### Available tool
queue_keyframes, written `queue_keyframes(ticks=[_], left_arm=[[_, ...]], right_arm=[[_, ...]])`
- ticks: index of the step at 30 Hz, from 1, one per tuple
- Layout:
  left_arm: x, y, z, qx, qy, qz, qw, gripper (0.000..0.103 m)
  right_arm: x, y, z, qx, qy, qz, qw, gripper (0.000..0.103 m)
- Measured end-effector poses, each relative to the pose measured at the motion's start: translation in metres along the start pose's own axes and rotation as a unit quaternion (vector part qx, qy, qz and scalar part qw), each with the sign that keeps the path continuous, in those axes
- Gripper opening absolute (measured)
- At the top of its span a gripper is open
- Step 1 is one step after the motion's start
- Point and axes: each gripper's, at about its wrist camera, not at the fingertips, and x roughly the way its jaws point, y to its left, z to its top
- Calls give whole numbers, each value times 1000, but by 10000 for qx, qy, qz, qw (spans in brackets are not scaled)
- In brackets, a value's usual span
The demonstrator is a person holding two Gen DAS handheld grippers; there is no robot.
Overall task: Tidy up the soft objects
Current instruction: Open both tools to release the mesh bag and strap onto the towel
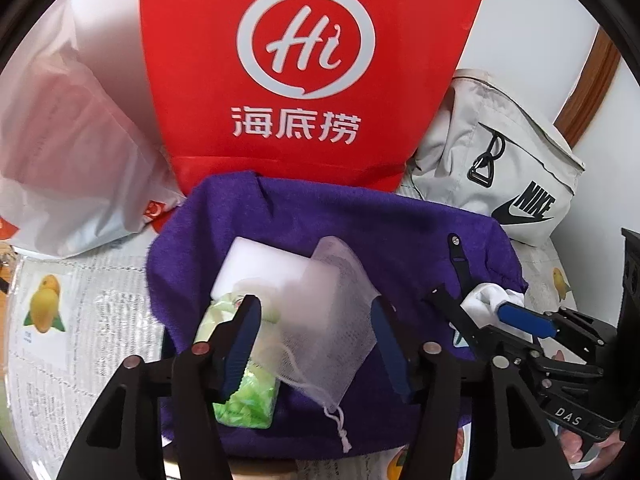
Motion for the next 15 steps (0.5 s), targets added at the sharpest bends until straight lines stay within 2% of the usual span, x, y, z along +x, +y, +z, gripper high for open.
queue_keyframes(ticks=[3, 5, 8, 12, 15], left_arm=[[-11, 1, -3, 28, -120, 39, 9999, 56], [-22, 0, -6, 133, -338, -11, 9993, 56], [-41, -4, -12, 294, -581, 122, 9978, 56], [-57, -2, -18, 216, -507, 10, 9985, 56], [-66, 0, -26, 162, -409, 162, 9989, 56]], right_arm=[[-7, 4, 0, -15, -48, -11, 10000, 41], [-13, 6, -1, -27, -83, -14, 10000, 41], [-23, 10, -4, -34, -154, -23, 9999, 41], [-37, 14, -13, 6, -208, 8, 9998, 41], [-47, 19, -22, 51, -238, 4, 9997, 41]])
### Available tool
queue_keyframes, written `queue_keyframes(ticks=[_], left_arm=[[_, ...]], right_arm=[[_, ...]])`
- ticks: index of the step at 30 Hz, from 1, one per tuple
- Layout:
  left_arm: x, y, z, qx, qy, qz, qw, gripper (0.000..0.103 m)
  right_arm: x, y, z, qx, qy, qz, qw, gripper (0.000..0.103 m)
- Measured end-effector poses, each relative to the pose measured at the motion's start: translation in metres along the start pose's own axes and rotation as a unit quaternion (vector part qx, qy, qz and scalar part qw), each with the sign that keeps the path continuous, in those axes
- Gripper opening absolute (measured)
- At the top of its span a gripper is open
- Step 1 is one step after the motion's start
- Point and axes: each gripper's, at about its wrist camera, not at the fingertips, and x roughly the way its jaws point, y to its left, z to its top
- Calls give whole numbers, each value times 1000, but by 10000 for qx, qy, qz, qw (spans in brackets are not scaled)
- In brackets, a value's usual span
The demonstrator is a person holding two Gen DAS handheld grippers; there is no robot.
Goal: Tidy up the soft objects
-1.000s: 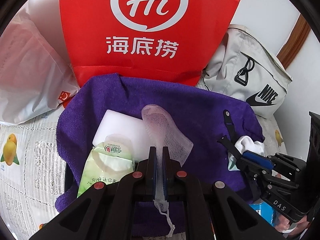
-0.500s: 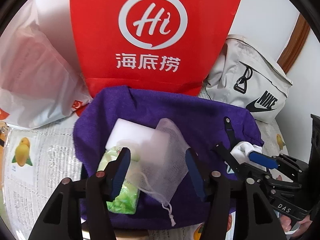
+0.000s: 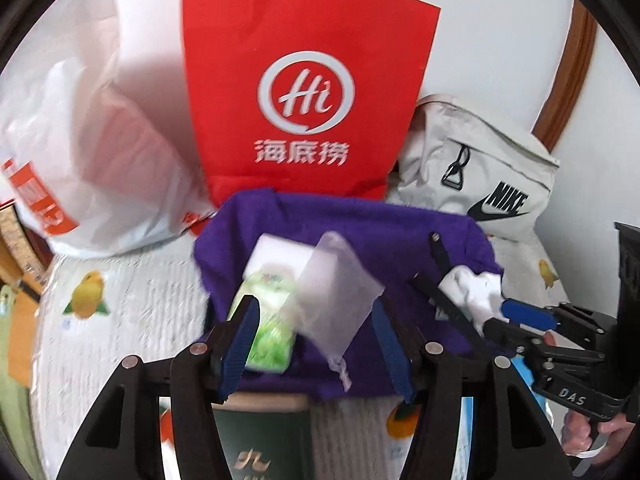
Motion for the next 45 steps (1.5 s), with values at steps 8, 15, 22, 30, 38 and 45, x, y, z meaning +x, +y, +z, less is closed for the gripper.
queue_keyframes(ticks=[8, 15, 22, 30, 38, 45], left_arm=[[-35, 10, -45, -89, 112, 44, 9999, 56], [-65, 14, -93, -147, 121, -1, 9998, 64], [-83, 21, -143, -226, 245, 45, 9994, 69], [-89, 36, -194, -431, 379, 44, 9983, 69], [-68, 11, -208, -235, 600, -89, 9979, 70], [-54, 15, -215, -423, 599, 45, 9973, 76]], right_arm=[[-26, 16, -34, -38, -12, -26, 10000, 41], [-50, 32, -70, -22, -109, 28, 9999, 52], [-74, 50, -106, -133, -240, -97, 9996, 62], [-91, 65, -145, -169, -290, 2, 9994, 63], [-96, 78, -173, -287, -250, 44, 9993, 63], [-95, 75, -184, -291, -194, 32, 9994, 63]])
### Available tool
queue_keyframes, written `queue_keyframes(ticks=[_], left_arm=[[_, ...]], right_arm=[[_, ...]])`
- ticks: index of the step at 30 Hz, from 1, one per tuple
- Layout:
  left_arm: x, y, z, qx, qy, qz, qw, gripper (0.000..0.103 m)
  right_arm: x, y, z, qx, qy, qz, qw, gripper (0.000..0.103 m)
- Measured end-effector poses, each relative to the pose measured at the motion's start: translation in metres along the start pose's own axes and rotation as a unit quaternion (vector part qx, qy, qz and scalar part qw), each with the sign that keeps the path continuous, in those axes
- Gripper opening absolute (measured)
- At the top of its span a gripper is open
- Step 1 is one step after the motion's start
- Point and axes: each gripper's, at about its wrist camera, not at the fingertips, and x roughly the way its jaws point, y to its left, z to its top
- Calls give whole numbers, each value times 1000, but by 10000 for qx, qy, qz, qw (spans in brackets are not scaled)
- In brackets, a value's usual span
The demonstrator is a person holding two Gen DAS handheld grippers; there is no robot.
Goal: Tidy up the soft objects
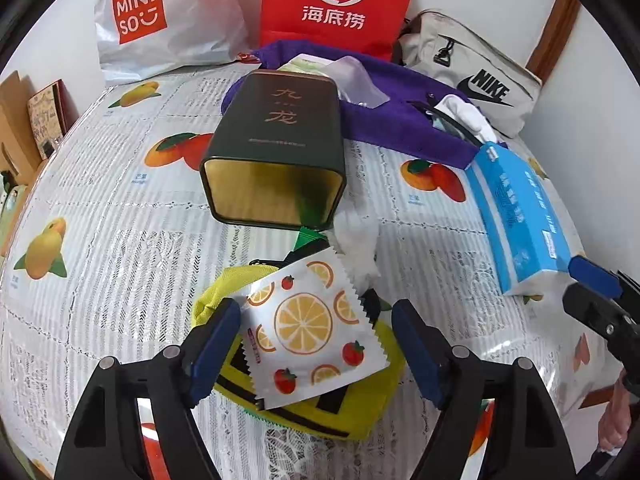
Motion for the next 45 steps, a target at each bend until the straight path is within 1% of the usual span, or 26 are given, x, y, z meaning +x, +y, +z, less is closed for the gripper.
queue_keyframes(ticks=[1, 2, 3, 4, 5, 6, 7, 8, 10, 13, 15, 16, 19, 24, 29, 34, 38, 43, 45], left_arm=[[1, -1, 0, 35, -16, 27, 10000, 75], [2, -3, -1, 81, -60, 27, 9999, 71], [1, -3, 0, 84, -98, 6, 9999, 56], [1, -3, 0, 63, -111, -63, 9999, 46], [0, -4, 1, 40, -91, -284, 9995, 38], [2, -4, 2, -13, 11, -605, 9982, 22], [4, -5, 2, -55, 65, -761, 9971, 18], [6, -8, 2, -21, 76, -812, 9967, 17], [5, -16, 1, 183, 6, -665, 9976, 16], [1, -18, 1, 185, -15, -724, 9972, 16], [-3, -17, 2, 223, -64, -700, 9973, 16], [-5, -15, 2, 215, -102, -724, 9971, 11], [-15, -9, 3, 171, -225, -787, 9965, 6], [-25, -7, 8, 221, -377, -819, 9957, 5], [-38, 5, 14, 146, -553, -734, 9957, 5], [-39, 19, 18, 84, -593, -569, 9966, 5], [-36, 32, 19, 26, -602, -485, 9970, 5], [-32, 43, 19, -37, -566, -495, 9972, 5], [-29, 47, 19, -69, -547, -504, 9972, 5]], right_arm=[[1, 0, -1, 10, 11, 8, 10000, 63], [3, -1, -1, 20, 26, 21, 10000, 63], [5, -1, -1, 28, 46, 36, 10000, 63], [6, -1, -2, 30, 56, 39, 10000, 63], [8, -1, -2, 26, 75, 44, 10000, 63], [8, -2, -3, 24, 84, 49, 9999, 63], [9, -2, -3, 29, 90, 50, 9999, 63], [10, -3, -3, 38, 91, 61, 9999, 63], [10, -4, -2, 51, 91, 80, 9999, 63], [10, -4, -2, 25, 96, 77, 9999, 63], [10, -6, -3, 32, 100, 76, 9999, 63], [11, -6, -3, 36, 112, 80, 9999, 63], [12, -7, -4, 47, 135, 86, 9999, 63], [15, -1, -3, -11, 149, 131, 9998, 63], [19, 12, -1, -156, 156, 194, 9996, 63], [28, 27, 3, -308, 134, 302, 9990, 63], [45, 40, 4, -465, 186, 322, 9982, 63], [65, 52, 6, -569, 259, 373, 9973, 56], [71, 55, 6, -616, 298, 328, 9971, 56]])
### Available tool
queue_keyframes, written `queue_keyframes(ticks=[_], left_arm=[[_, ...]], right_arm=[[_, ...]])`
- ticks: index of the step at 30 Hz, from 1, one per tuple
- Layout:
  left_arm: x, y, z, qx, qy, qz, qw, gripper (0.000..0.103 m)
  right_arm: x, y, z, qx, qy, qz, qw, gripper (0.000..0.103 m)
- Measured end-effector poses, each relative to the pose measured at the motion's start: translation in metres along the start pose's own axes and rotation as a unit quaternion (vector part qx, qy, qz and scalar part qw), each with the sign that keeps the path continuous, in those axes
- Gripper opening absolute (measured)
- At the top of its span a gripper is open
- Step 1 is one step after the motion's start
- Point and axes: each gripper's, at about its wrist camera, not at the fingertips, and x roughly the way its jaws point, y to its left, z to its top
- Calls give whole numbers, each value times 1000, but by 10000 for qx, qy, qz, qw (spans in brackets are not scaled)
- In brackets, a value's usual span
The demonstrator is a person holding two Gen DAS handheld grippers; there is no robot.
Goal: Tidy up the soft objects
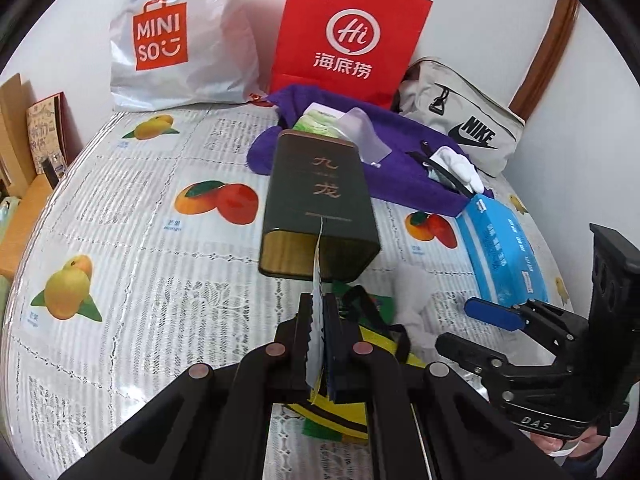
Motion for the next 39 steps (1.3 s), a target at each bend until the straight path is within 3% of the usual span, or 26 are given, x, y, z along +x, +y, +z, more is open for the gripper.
queue_keyframes(ticks=[12, 14, 15, 16, 27, 39], left_arm=[[6, 23, 2, -210, 34, -30, 9998, 5], [6, 24, 1, -210, 38, -10, 9998, 5], [6, 24, 1, -206, 43, -4, 9998, 5], [7, 24, 1, -203, 49, -5, 9998, 5], [-8, 19, 3, -169, -89, -18, 9998, 5], [-24, -12, 14, 100, -222, -59, 9997, 5]], right_arm=[[40, 12, 7, -194, 406, -53, 9990, 52], [44, 11, 6, -199, 386, -165, 9989, 39], [44, 10, 6, -249, 351, -274, 9987, 23], [44, 9, 6, -262, 355, -298, 9986, 22], [6, -8, 4, -91, 92, -211, 9997, 22], [-42, -16, -3, -124, -144, -202, 9996, 22]])
